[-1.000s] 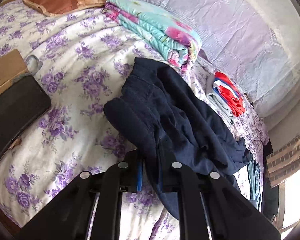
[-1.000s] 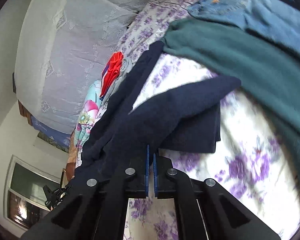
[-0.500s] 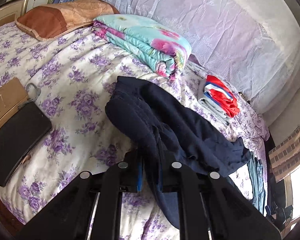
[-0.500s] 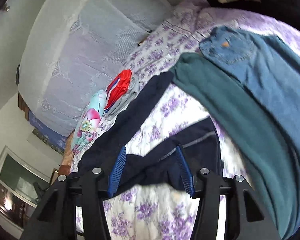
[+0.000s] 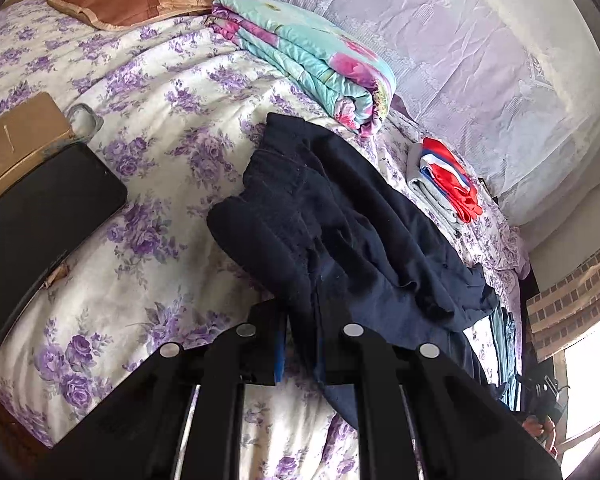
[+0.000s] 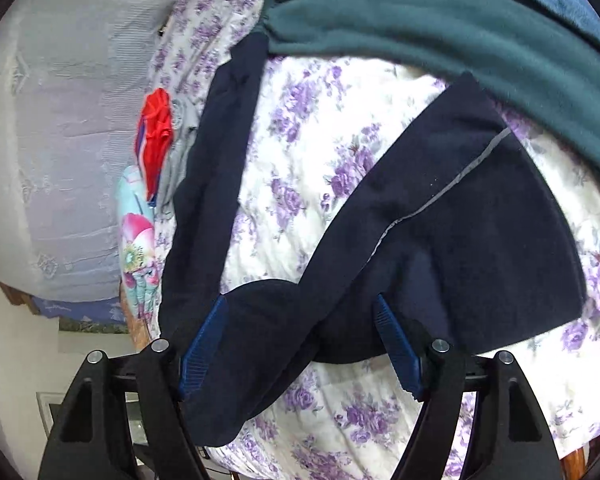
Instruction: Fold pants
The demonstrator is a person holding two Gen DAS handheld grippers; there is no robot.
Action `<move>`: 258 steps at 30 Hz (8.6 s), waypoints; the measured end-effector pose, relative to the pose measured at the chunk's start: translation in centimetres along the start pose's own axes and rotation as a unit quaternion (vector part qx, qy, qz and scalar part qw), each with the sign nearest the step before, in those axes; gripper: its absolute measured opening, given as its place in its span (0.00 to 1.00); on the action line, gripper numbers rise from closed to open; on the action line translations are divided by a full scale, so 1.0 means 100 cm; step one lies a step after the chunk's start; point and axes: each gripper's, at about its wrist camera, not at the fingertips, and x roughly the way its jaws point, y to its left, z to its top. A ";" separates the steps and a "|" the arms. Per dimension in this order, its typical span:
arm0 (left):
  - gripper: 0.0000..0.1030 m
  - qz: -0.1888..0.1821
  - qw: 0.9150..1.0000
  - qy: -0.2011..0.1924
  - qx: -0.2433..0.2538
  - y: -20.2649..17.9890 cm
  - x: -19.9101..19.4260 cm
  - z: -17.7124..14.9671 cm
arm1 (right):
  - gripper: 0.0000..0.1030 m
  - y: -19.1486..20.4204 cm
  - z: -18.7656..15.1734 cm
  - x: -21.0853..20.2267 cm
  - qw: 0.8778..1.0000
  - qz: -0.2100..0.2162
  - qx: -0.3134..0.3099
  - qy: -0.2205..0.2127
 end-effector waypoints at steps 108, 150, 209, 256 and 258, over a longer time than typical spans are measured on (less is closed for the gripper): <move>0.43 0.172 0.983 0.018 0.067 -0.047 0.168 0.157 | 0.41 0.001 0.132 -0.007 0.967 -0.124 -0.194 -0.113; 0.57 0.110 0.991 -0.011 0.079 -0.068 0.111 0.153 | 0.11 0.171 0.068 0.047 0.870 -0.040 -0.442 -0.215; 0.92 0.177 0.982 0.037 0.061 -0.057 0.199 0.193 | 0.77 0.286 0.059 0.236 0.696 -0.034 -0.717 -0.004; 0.73 0.095 0.990 0.085 -0.056 -0.110 0.134 0.172 | 0.06 0.195 -0.161 0.047 0.636 0.019 -0.767 -0.082; 0.72 0.107 0.988 0.091 -0.058 -0.114 0.136 0.173 | 0.06 0.187 -0.164 0.045 0.639 0.018 -0.765 -0.078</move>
